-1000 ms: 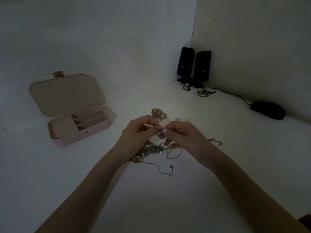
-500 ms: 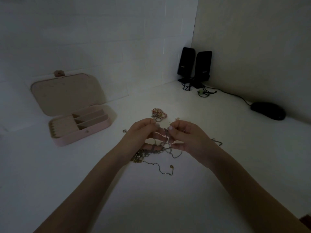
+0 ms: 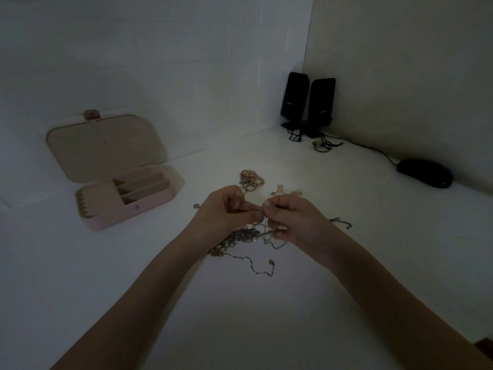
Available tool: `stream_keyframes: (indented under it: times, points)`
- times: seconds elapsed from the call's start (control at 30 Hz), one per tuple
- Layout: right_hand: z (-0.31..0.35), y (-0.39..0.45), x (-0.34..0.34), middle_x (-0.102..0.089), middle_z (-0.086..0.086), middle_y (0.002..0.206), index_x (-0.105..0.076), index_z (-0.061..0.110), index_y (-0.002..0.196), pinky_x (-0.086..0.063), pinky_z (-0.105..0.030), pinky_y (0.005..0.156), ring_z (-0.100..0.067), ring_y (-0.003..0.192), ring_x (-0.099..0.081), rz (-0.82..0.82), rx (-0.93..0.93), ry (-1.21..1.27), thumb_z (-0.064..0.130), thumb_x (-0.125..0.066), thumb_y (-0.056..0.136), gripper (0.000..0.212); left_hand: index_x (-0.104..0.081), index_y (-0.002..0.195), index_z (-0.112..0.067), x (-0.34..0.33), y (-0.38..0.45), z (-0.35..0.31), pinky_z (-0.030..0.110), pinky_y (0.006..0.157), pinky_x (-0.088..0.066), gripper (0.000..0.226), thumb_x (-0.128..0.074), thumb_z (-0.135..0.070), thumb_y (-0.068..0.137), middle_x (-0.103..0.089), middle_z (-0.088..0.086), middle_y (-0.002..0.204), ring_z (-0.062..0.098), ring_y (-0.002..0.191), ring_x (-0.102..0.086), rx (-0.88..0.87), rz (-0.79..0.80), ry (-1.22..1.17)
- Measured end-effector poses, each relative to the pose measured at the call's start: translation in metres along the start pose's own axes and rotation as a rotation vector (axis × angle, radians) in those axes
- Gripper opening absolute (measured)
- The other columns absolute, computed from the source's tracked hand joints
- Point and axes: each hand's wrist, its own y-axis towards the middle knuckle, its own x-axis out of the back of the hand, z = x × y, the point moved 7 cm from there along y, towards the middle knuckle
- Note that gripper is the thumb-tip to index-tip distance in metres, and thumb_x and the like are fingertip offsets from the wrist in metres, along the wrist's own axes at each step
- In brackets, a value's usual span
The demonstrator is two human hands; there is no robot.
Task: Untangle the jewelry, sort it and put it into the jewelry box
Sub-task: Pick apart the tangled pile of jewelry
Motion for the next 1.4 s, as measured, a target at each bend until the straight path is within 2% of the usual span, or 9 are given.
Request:
stream_keyframes:
  times: [0.17, 0.3, 0.5, 0.67, 0.87, 1.0, 1.07, 1.2, 1.4]
  points:
    - [0.003, 0.001, 0.001, -0.055, 0.004, 0.065, -0.062, 0.011, 0.077, -0.043, -0.021, 0.06, -0.005, 0.062, -0.05, -0.05, 0.042, -0.071, 0.017, -0.058, 0.092, 0.017, -0.048, 0.075, -0.004, 0.004, 0.0, 0.004, 0.034, 0.079, -0.056, 0.027, -0.074, -0.001, 0.073, -0.073, 0.02, 0.081, 0.026, 0.08, -0.072, 0.037, -0.037, 0.023]
    - [0.008, 0.0, 0.002, -0.062, 0.002, 0.07, -0.063, 0.009, 0.079, -0.048, -0.022, 0.063, -0.012, 0.069, -0.055, -0.08, 0.119, -0.184, 0.014, -0.061, 0.09, 0.013, -0.053, 0.077, -0.004, 0.01, -0.002, 0.006, 0.029, 0.076, -0.055, 0.024, -0.077, -0.006, 0.073, -0.074, 0.013, 0.075, 0.021, 0.076, -0.073, 0.056, -0.118, 0.077]
    - [0.012, 0.001, 0.008, -0.071, -0.006, 0.08, -0.055, 0.002, 0.086, -0.048, -0.022, 0.056, -0.016, 0.075, -0.067, -0.173, 0.192, -0.05, 0.006, -0.057, 0.091, 0.007, -0.051, 0.079, -0.009, 0.016, 0.0, 0.011, 0.033, 0.067, -0.055, 0.027, -0.077, -0.004, 0.072, -0.074, 0.01, 0.074, 0.02, 0.07, -0.071, 0.104, -0.166, 0.083]
    - [0.017, -0.001, 0.014, -0.07, -0.006, 0.072, -0.051, 0.006, 0.08, -0.052, -0.021, 0.057, -0.012, 0.066, -0.067, -0.278, 0.279, -0.072, -0.001, -0.059, 0.089, 0.014, -0.052, 0.079, -0.01, 0.015, 0.001, 0.017, 0.044, 0.081, -0.057, 0.023, -0.072, 0.0, 0.074, -0.074, 0.013, 0.078, 0.031, 0.08, -0.071, 0.136, -0.162, 0.124]
    - [0.022, -0.003, 0.018, -0.066, -0.008, 0.066, -0.05, 0.003, 0.079, -0.058, -0.027, 0.065, -0.017, 0.066, -0.07, -0.312, 0.346, -0.039, -0.005, -0.059, 0.087, 0.015, -0.049, 0.077, -0.008, 0.009, 0.001, 0.017, 0.026, 0.064, -0.056, 0.022, -0.052, 0.013, 0.083, -0.069, 0.01, 0.072, 0.018, 0.063, -0.065, 0.232, -0.133, -0.198]
    - [0.018, -0.001, 0.011, -0.056, -0.034, 0.084, -0.046, 0.003, 0.085, -0.058, -0.028, 0.065, -0.02, 0.071, -0.07, -0.241, 0.306, 0.066, -0.001, -0.053, 0.092, 0.011, -0.05, 0.078, -0.009, 0.003, 0.002, 0.018, 0.032, 0.069, -0.056, 0.025, -0.039, 0.013, 0.083, -0.059, 0.004, 0.062, 0.015, 0.052, -0.056, 0.292, -0.067, -0.293]
    - [0.016, -0.001, 0.007, -0.062, -0.019, 0.079, -0.042, 0.005, 0.09, -0.058, -0.03, 0.065, -0.021, 0.068, -0.07, -0.206, 0.286, 0.091, 0.003, -0.048, 0.096, 0.008, -0.05, 0.077, -0.009, -0.001, 0.001, 0.017, 0.033, 0.069, -0.056, 0.027, -0.037, 0.014, 0.082, -0.056, 0.003, 0.061, 0.012, 0.05, -0.052, 0.281, -0.029, -0.279]
    - [0.014, 0.0, 0.01, -0.055, -0.006, 0.066, -0.039, 0.008, 0.092, -0.054, -0.03, 0.055, -0.019, 0.053, -0.059, -0.202, 0.258, 0.14, 0.008, -0.046, 0.098, 0.008, -0.052, 0.076, -0.01, 0.003, -0.001, 0.014, 0.017, 0.038, -0.034, 0.03, -0.034, 0.013, 0.079, -0.053, 0.002, 0.062, 0.009, 0.047, -0.043, 0.268, -0.039, -0.219]
    - [0.013, 0.002, 0.01, -0.048, 0.002, 0.059, -0.039, 0.01, 0.088, -0.035, -0.018, 0.043, -0.007, 0.045, -0.032, -0.164, 0.245, 0.124, 0.011, -0.044, 0.099, 0.012, -0.063, 0.081, -0.01, 0.002, 0.001, 0.013, 0.013, 0.038, -0.018, 0.024, -0.043, 0.001, 0.072, -0.042, -0.003, 0.053, 0.008, 0.042, -0.029, 0.258, -0.025, -0.12]
